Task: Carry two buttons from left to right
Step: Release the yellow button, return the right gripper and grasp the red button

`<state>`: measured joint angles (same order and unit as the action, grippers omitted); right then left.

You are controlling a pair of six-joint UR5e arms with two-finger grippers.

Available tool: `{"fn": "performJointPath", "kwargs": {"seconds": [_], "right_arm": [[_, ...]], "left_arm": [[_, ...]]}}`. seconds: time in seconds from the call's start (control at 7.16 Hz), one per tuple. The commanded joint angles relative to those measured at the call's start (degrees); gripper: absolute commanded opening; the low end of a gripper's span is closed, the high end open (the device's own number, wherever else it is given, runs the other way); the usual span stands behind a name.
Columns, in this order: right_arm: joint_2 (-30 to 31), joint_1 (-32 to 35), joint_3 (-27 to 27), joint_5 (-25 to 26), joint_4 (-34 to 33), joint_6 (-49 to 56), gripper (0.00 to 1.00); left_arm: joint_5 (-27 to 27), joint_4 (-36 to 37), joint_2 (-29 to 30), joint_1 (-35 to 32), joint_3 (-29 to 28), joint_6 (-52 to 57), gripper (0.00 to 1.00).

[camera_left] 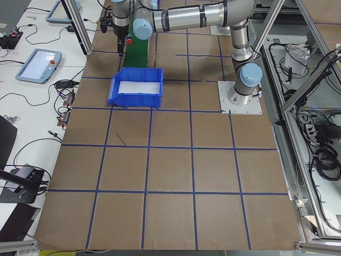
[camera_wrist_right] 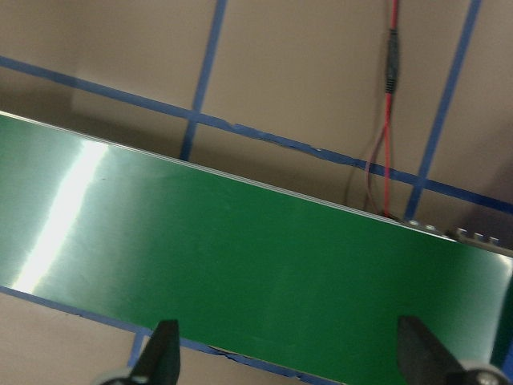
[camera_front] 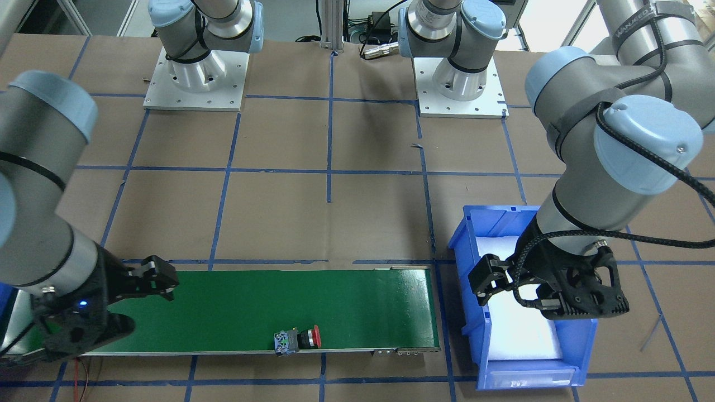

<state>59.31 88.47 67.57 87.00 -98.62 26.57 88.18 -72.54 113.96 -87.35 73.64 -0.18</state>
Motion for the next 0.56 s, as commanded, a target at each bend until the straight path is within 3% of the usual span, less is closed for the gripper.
{"fn": "performJointPath", "kwargs": {"seconds": [0.0, 0.42], "right_arm": [[-3.9, 5.2, 0.5, 0.0, -5.0, -3.7, 0.95], [-7.7, 8.0, 0.2, -0.3, -10.1, -26.9, 0.96]], "left_arm": [[-0.3, 0.1, 0.1, 0.1, -0.2, 0.0, 1.0], [0.1, 0.1, -0.1, 0.1, -0.2, 0.0, 1.0]]}}
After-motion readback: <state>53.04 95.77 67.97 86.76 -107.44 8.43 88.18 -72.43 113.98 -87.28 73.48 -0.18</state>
